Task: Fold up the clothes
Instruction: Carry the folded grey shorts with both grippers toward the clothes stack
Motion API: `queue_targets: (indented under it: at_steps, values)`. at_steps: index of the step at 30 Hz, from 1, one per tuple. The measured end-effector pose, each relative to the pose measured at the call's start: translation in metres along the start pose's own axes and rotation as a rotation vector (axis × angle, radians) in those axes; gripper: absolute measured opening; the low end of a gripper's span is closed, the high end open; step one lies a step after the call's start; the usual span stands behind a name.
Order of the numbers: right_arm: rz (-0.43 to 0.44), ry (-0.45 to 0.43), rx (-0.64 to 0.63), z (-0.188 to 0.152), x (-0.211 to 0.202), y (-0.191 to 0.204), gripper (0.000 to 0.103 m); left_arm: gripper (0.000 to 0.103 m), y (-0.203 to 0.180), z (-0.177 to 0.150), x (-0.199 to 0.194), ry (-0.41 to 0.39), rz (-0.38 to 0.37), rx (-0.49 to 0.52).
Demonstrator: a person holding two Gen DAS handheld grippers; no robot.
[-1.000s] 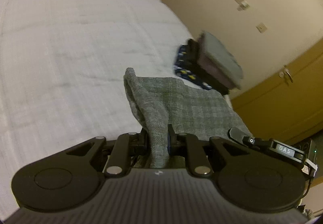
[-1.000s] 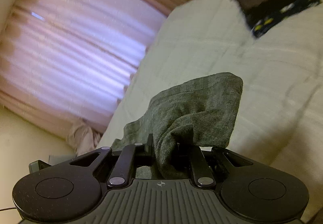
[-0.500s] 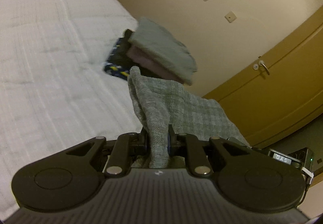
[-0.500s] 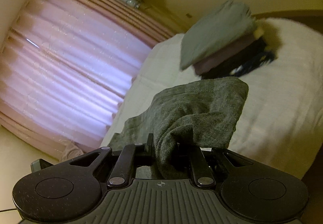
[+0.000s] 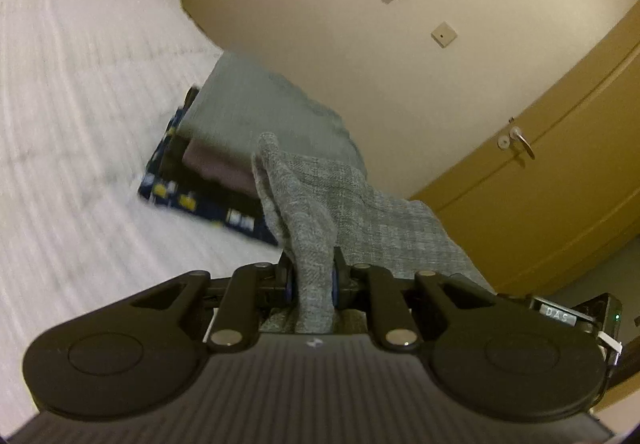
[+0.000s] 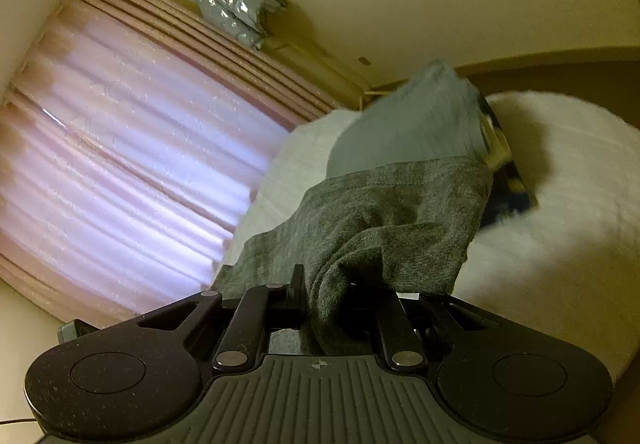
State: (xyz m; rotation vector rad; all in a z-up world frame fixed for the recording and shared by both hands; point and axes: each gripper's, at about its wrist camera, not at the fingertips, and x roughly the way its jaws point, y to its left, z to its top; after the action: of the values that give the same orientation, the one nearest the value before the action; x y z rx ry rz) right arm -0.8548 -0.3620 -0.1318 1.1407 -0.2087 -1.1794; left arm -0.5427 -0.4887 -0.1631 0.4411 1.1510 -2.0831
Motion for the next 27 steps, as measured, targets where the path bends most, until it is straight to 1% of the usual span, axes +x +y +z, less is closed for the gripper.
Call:
queue_targets:
  at_steps: [3,8,13,19,24,27]
  values:
    - [0.002,-0.012,-0.010,0.034,0.031,-0.009,0.012,0.012,0.007,0.035,0.034,-0.019,-0.018,0.007]
    - [-0.013,-0.017,-0.029,0.086,0.082,-0.021,0.012,0.012,0.016,0.092,0.087,-0.016,-0.019,0.006]
    - [-0.011,-0.021,-0.020,0.118,0.128,-0.036,0.012,0.012,0.027,0.133,0.126,-0.017,-0.006,0.015]
    - [-0.034,0.014,-0.048,0.144,0.174,-0.045,0.012,0.012,0.047,0.165,0.163,-0.014,0.013,0.002]
    - [-0.057,0.038,-0.072,0.156,0.201,-0.054,0.012,0.012,0.067,0.182,0.194,-0.003,0.021,-0.007]
    - [-0.087,0.044,-0.091,0.159,0.216,-0.067,0.012,0.013,0.078,0.188,0.215,0.007,0.026,0.005]
